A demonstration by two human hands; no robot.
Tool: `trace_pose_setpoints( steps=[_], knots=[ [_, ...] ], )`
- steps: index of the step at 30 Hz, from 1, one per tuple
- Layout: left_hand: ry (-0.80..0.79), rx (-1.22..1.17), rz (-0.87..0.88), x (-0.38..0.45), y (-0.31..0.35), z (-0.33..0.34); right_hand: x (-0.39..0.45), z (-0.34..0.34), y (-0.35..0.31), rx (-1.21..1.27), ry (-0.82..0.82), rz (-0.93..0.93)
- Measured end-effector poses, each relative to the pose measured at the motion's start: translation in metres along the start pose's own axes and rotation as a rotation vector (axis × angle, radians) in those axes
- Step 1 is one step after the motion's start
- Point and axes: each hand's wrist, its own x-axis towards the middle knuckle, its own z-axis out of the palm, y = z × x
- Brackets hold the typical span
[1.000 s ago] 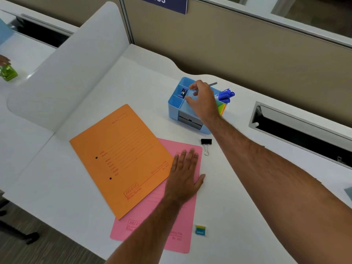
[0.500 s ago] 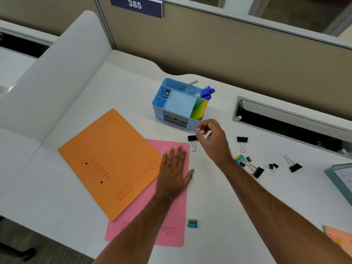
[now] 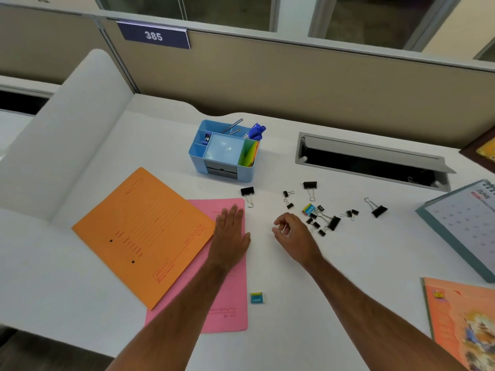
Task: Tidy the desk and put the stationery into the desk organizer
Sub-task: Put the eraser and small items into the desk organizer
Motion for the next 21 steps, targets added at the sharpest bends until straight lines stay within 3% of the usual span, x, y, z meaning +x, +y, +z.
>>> trace_pose_setpoints(
  steps=[7,14,21],
  knots=[
    [0.086,-0.089,0.102,-0.044,0.028,-0.002,-0.04,-0.02,0.019,-0.09,-0.085,0.041],
    [-0.019,-0.104,0.152,-0.089,0.034,0.016,-0.083,-0.027,0.042,-0.402,-0.096,-0.028],
    [-0.092,-0.044,0.147,-0.119,0.035,0.028,-0.116,-0.045,0.07,-0.622,-0.241,-0.037]
  ],
)
